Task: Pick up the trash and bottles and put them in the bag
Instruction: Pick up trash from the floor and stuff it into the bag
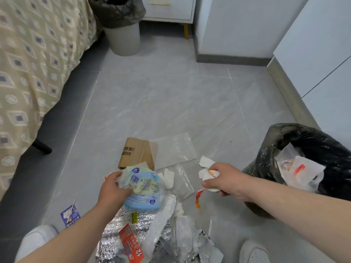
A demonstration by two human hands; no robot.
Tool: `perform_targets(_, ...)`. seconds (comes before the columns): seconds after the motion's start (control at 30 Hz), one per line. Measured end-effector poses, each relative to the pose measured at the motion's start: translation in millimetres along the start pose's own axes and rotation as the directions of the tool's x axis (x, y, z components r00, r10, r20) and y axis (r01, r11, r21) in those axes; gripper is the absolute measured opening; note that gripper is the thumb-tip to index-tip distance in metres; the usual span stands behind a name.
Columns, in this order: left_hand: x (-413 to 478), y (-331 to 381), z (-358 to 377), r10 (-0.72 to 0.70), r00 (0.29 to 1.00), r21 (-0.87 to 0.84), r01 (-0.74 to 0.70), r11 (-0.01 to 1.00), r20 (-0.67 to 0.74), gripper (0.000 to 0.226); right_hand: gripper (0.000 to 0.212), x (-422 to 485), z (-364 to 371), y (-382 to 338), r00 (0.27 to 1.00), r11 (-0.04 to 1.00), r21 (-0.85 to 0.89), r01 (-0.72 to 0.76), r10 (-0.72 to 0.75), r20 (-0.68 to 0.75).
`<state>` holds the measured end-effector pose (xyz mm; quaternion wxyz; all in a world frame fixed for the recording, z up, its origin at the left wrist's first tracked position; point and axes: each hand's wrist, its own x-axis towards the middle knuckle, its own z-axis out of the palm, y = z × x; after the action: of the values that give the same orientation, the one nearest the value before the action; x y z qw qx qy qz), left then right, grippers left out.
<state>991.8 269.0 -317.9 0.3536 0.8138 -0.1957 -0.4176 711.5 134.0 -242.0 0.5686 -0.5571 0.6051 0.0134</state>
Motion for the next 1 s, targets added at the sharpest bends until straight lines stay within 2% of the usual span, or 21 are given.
perform_targets(0.17,-46,71,-2,0.12,0.993,-0.172,-0.114,0.978,0.023,0.058,0.03,-63,-64,-46,0.994,0.985,0.134,0.11,-0.106,-0.037)
perform_targets(0.27,-80,123,18,0.21,0.974,-0.265,-0.181,0.947,0.084,0.044,0.022,-96,-113,-56,0.983,0.944,0.274,0.185,-0.174,-0.064)
perform_targets(0.33,-102,155,43,0.262,0.955,-0.3,-0.212,0.93,0.136,0.045,0.019,-113,-151,-54,0.968,0.902,0.351,0.249,-0.235,-0.084)
perform_targets(0.5,-156,226,132,0.434,0.841,-0.424,-0.281,0.861,0.322,0.05,0.022,-154,-245,-33,0.92,0.751,0.531,0.393,-0.327,-0.218)
perform_targets(0.57,-173,241,173,0.467,0.777,-0.446,-0.271,0.853,0.422,0.049,0.043,-167,-275,-15,0.901,0.692,0.577,0.435,-0.337,-0.275)
perform_targets(0.67,-192,242,235,0.393,0.759,-0.324,-0.251,0.912,0.519,0.044,0.064,-172,-300,16,0.891,0.608,0.651,0.454,-0.333,-0.31)
perform_targets(0.73,-197,236,269,0.389,0.747,-0.134,-0.38,0.915,0.539,0.042,0.067,-168,-306,35,0.898,0.585,0.681,0.439,-0.291,-0.329)
perform_targets(0.77,-198,232,280,0.416,0.728,-0.015,-0.488,0.873,0.545,0.043,0.067,-166,-307,42,0.905,0.595,0.681,0.426,-0.269,-0.331)
perform_targets(0.83,-204,227,290,0.496,0.682,0.191,-0.672,0.716,0.538,0.055,0.059,-159,-307,54,0.917,0.655,0.645,0.393,-0.225,-0.33)
perform_targets(0.93,-208,220,278,0.677,0.584,0.31,-0.812,0.494,0.449,0.063,0.028,-147,-300,64,0.923,0.824,0.484,0.295,-0.114,-0.368)
perform_targets(1.0,-200,210,268,0.71,0.527,0.36,-0.847,0.392,0.467,0.07,0.026,-137,-292,69,0.908,0.929,0.309,0.206,-0.063,-0.414)
